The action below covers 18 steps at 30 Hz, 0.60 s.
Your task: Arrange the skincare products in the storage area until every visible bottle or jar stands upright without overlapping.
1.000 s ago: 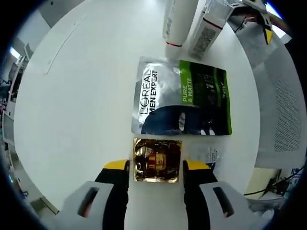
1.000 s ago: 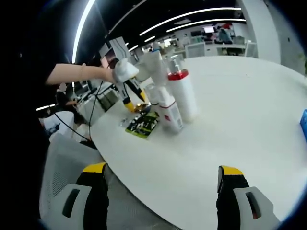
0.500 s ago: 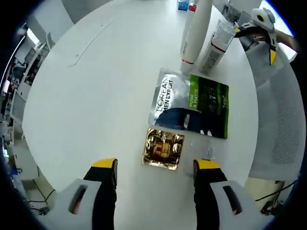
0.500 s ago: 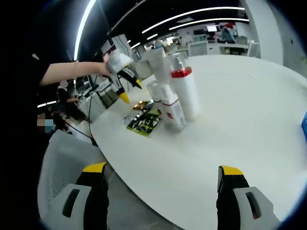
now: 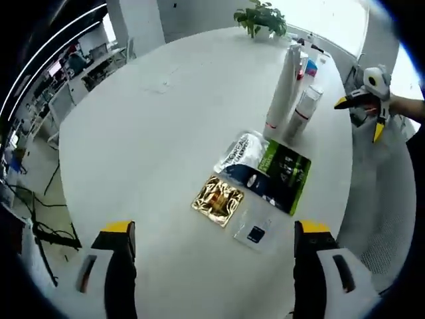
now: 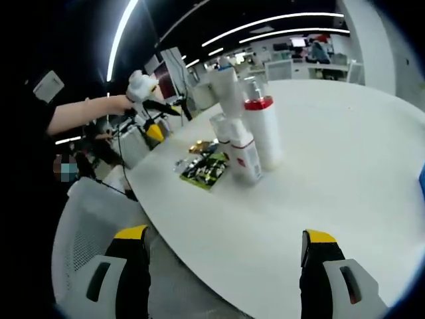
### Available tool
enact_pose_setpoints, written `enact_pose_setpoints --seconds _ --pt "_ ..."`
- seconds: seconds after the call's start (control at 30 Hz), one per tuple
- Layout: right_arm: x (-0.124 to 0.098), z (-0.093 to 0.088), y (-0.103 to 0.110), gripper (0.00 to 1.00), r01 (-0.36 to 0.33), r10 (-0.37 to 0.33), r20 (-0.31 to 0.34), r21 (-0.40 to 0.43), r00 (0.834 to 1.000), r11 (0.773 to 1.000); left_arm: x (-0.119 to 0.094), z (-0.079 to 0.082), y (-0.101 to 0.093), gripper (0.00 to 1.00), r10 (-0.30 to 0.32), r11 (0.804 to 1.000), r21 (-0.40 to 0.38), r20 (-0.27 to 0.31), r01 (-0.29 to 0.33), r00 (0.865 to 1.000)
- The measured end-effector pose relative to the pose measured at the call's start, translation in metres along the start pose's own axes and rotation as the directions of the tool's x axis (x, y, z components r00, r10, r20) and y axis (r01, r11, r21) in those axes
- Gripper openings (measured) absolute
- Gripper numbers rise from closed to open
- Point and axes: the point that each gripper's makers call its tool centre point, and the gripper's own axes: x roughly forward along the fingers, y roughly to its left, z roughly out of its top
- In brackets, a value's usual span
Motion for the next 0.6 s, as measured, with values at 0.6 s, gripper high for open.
enact_pose_setpoints --seconds 0.6 --pt "-0.001 0.006 0.003 0.99 -0.017 0.017 0.03 -0.015 0.999 1.0 -0.054 -0.032 -0.071 0.99 0.289 0.851 -0.517 0.307 -0.096 0.907"
